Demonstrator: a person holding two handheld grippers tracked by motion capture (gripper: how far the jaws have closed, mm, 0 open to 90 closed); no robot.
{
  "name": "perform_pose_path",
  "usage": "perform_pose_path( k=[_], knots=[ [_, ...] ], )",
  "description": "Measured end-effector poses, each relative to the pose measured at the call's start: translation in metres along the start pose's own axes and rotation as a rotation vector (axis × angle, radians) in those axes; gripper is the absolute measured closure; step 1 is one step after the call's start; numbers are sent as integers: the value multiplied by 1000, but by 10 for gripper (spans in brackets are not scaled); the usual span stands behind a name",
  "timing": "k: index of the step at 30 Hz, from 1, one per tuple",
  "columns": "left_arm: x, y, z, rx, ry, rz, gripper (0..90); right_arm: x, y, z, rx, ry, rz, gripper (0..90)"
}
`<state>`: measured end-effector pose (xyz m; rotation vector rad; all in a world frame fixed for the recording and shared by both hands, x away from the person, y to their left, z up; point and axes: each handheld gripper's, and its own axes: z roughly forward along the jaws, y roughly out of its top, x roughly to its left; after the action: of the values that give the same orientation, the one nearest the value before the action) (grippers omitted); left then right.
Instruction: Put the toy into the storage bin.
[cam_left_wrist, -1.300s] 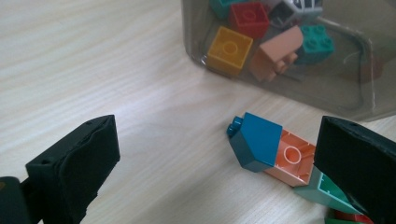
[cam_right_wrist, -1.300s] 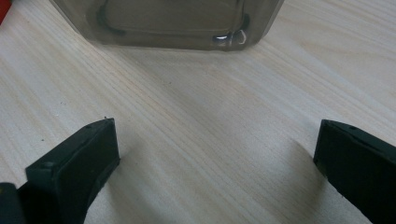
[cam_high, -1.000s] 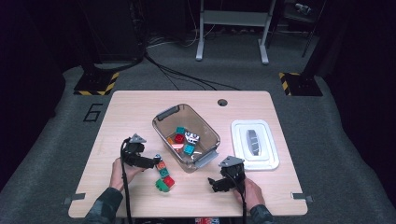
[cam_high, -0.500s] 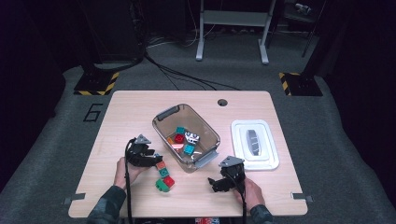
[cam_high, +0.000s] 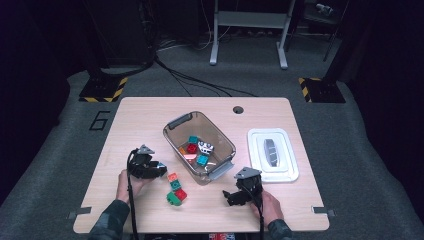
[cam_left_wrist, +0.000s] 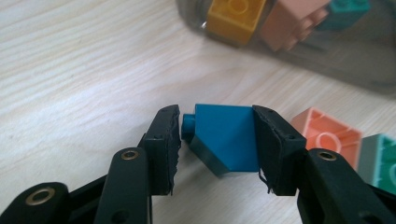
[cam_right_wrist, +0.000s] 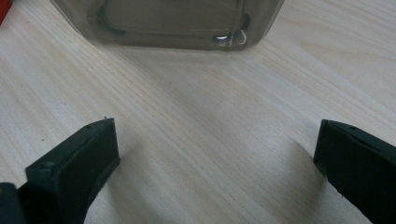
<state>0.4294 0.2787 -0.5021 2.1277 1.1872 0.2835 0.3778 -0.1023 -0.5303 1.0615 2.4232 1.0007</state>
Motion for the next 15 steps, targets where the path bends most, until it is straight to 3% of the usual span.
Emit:
perform_pose_path(
  k=[15],
  knots=[
    [5,-7,-7,-20,34,13,571,1,0,0,-5,-3,15,0]
  ],
)
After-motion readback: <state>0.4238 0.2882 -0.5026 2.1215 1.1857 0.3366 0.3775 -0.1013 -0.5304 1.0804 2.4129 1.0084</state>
